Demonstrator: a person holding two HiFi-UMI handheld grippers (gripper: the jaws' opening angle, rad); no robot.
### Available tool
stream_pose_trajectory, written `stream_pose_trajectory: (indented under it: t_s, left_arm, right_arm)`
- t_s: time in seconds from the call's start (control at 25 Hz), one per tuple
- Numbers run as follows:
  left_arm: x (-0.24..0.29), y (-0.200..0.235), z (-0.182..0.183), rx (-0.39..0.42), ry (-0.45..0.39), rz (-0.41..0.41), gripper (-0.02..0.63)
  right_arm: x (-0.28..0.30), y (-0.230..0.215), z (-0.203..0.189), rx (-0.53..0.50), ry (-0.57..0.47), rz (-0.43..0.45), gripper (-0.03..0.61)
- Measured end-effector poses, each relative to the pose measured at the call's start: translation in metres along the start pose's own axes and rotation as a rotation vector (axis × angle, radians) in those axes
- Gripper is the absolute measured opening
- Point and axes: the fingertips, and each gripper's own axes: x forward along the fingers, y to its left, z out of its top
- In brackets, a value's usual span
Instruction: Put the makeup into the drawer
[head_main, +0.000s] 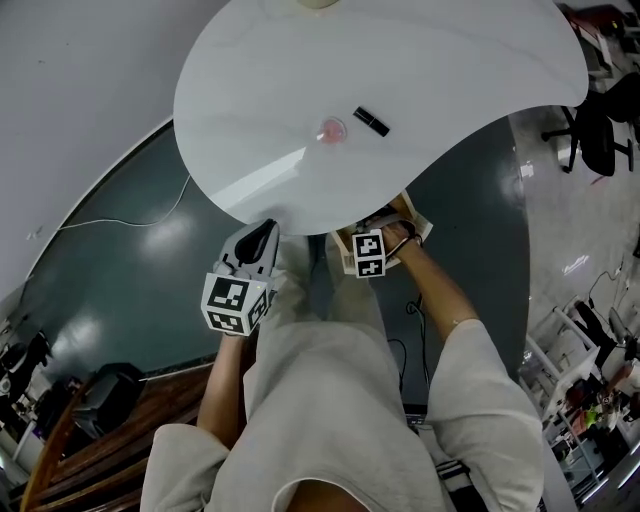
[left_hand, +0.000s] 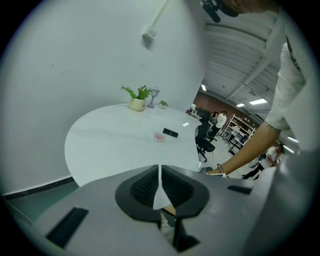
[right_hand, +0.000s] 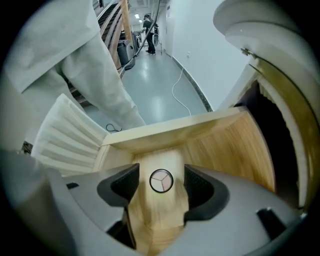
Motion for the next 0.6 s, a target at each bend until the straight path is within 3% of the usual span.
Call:
stream_pose_trajectory:
  t_s: [0.28,0.48,0.6]
  left_arm:
    - [0.007,-0.011,0.007,0.010,-0.024,-0.026,0.023]
    - [0.010,-0.012,0.017,0.020,-0.039,-0.037,0.023]
    - [0.012,-0.012,0.021,0.029,-0.042,-0.042,0.023]
  right_arm:
    - [-0.041,0.003,0.007,0.032,-0.047,-0.057,0.268]
    - [-0.089,-0.004,0.017,0.127,-0.124,-0.139,0.261]
    - [-0.120,-0.006,0.026,0.248,-0.187,-0.165,0.258]
